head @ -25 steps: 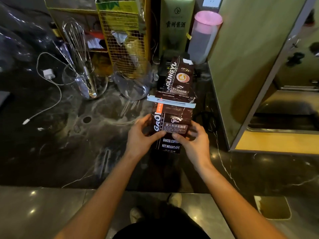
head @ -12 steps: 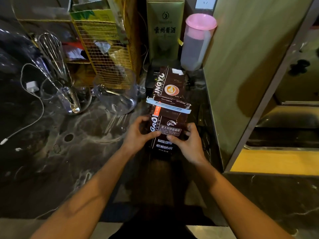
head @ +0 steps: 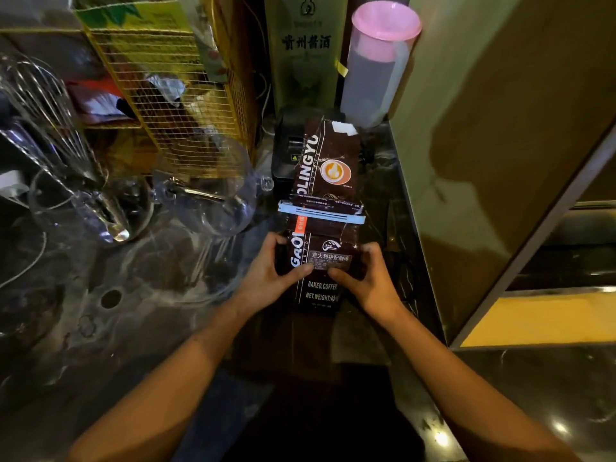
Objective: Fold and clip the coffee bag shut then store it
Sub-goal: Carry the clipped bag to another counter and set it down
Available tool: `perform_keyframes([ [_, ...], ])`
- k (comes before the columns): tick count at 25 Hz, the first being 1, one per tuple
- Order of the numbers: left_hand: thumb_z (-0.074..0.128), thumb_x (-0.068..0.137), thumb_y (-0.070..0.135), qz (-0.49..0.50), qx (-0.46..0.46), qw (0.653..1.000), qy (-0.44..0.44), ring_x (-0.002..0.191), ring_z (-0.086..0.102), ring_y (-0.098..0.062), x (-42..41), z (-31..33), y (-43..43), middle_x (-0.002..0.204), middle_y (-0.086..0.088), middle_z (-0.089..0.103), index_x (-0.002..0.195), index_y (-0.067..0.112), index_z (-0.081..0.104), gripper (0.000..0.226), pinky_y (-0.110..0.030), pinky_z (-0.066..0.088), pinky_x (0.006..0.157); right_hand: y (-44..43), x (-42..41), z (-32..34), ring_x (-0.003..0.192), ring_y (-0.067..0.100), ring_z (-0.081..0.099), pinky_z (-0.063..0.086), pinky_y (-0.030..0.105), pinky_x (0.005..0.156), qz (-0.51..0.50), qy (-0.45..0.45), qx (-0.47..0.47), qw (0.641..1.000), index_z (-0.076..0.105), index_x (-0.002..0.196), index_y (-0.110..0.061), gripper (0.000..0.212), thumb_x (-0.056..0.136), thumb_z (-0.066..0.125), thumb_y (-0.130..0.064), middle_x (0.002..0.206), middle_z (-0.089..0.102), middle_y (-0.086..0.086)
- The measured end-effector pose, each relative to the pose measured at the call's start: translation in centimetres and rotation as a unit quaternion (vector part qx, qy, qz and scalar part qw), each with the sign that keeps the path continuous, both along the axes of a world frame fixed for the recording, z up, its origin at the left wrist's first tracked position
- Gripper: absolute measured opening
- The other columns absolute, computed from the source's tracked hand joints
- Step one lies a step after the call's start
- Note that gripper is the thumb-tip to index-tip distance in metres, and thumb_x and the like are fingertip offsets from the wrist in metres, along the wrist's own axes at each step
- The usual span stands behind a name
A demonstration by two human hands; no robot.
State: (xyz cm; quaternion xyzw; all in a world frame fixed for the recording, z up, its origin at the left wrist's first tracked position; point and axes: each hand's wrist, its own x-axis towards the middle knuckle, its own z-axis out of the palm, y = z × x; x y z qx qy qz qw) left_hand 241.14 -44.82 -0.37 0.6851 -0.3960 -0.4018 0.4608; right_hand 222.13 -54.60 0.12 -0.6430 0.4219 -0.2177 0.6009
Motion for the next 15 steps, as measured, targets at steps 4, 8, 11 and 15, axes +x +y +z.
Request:
perform_keyframes([
  [4, 0.075, 0.077, 0.042, 0.014, -0.02, 0.998, -0.054, 0.115, 0.06, -0.007, 0.2, -0.7, 0.1, 0.122, 0.006, 0.062, 0.115, 0.02, 0.044, 0.054, -0.037, 0.051, 0.099, -1.2, 0.6, -0.4, 0.111, 0.012, 0.064, 0.053, 0.037, 0.096, 0.008, 0.014, -0.007, 1.0, 0.041, 0.115, -0.01, 0.054, 0.076, 0.078, -0.017, 0.115, 0.064, 0.001],
  [8, 0.067, 0.078, 0.058, 0.052, -0.017, 0.988, -0.141, 0.125, 0.055, -0.013, -0.5, -0.7, 0.3, 0.136, -0.002, 0.057, 0.133, 0.013, 0.038, 0.077, -0.039, 0.047, 0.103, -2.6, 1.2, -0.6, 0.115, 0.017, 0.061, 0.05, 0.037, 0.099, 0.04, 0.019, -0.051, 0.998, 0.041, 0.114, -0.007, 0.053, 0.078, 0.079, -0.019, 0.116, 0.061, 0.002],
  [11, 0.061, 0.076, 0.063, 0.047, 0.002, 0.982, -0.184, 0.129, 0.051, -0.017, -0.5, -0.5, 0.0, 0.142, -0.005, 0.052, 0.136, 0.009, 0.035, 0.085, -0.04, 0.045, 0.106, -2.9, 1.3, -0.5, 0.117, 0.016, 0.06, 0.05, 0.038, 0.099, 0.049, 0.02, -0.072, 0.996, 0.04, 0.115, -0.007, 0.058, 0.076, 0.076, -0.031, 0.118, 0.06, 0.0],
  [15, 0.064, 0.08, 0.058, 0.055, 0.002, 0.98, -0.192, 0.13, 0.049, -0.014, -0.9, -0.6, 0.1, 0.143, -0.003, 0.049, 0.139, 0.012, 0.031, 0.082, -0.037, 0.044, 0.107, -2.5, 1.1, -0.6, 0.121, 0.012, 0.058, 0.05, 0.035, 0.101, 0.055, 0.021, -0.075, 0.995, 0.038, 0.126, -0.008, 0.069, 0.076, 0.075, -0.038, 0.126, 0.058, 0.002],
])
